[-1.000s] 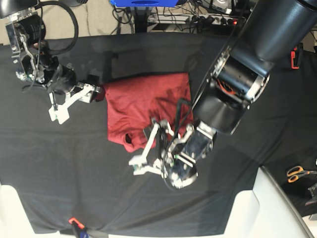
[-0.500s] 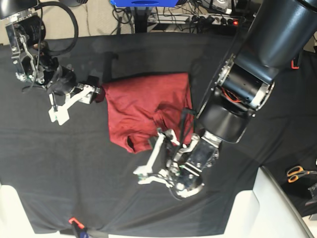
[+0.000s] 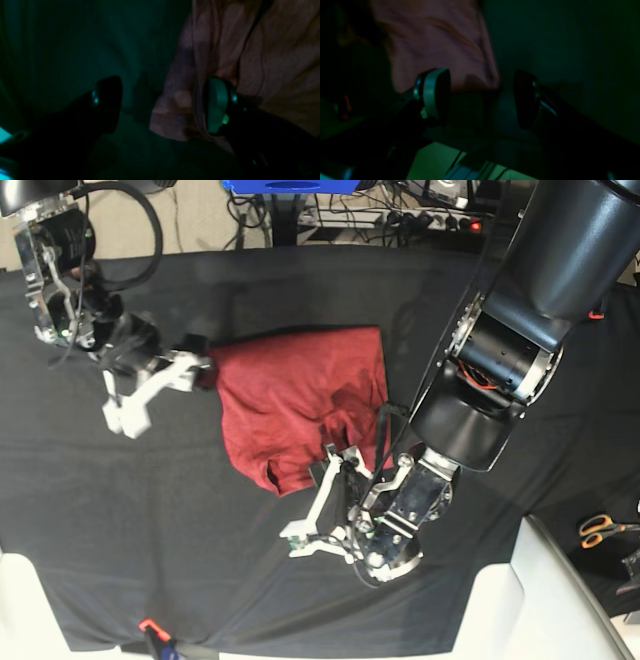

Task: Fold the T-shirt properly

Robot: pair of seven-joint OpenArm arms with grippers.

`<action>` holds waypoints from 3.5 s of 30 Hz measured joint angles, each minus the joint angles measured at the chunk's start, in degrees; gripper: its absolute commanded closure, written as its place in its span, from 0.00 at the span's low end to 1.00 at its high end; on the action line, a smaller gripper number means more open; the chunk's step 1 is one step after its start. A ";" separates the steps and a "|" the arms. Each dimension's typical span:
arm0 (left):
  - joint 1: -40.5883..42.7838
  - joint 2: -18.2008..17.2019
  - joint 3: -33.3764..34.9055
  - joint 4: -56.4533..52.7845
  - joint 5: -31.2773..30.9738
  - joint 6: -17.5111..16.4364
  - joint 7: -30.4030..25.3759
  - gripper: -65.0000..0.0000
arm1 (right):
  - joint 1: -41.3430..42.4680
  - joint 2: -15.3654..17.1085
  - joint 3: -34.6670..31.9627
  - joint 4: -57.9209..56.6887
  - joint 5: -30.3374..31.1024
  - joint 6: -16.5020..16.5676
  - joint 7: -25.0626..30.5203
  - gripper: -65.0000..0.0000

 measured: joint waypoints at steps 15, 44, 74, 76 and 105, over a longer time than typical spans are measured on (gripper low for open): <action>-0.70 0.20 -0.02 -5.66 0.13 0.00 -4.00 0.30 | 11.56 -0.37 -10.58 1.75 0.63 0.50 -7.65 0.44; -0.98 0.15 -0.50 -6.29 -0.22 0.00 -4.02 0.30 | 24.98 -15.65 -15.08 -29.07 -0.17 13.09 -11.69 0.95; -0.98 0.15 -0.57 -6.29 -0.24 0.00 -3.96 0.30 | 30.01 -18.88 -15.04 -40.50 0.17 13.07 -2.56 0.95; -1.14 0.09 -0.63 -6.29 0.17 0.00 -3.58 0.30 | 30.51 -19.21 -15.04 -40.63 -0.09 13.07 -2.93 0.95; -5.29 -4.00 -19.19 -1.29 -0.63 0.37 1.75 0.31 | 37.81 -23.82 -15.08 -47.89 0.04 13.07 0.94 0.95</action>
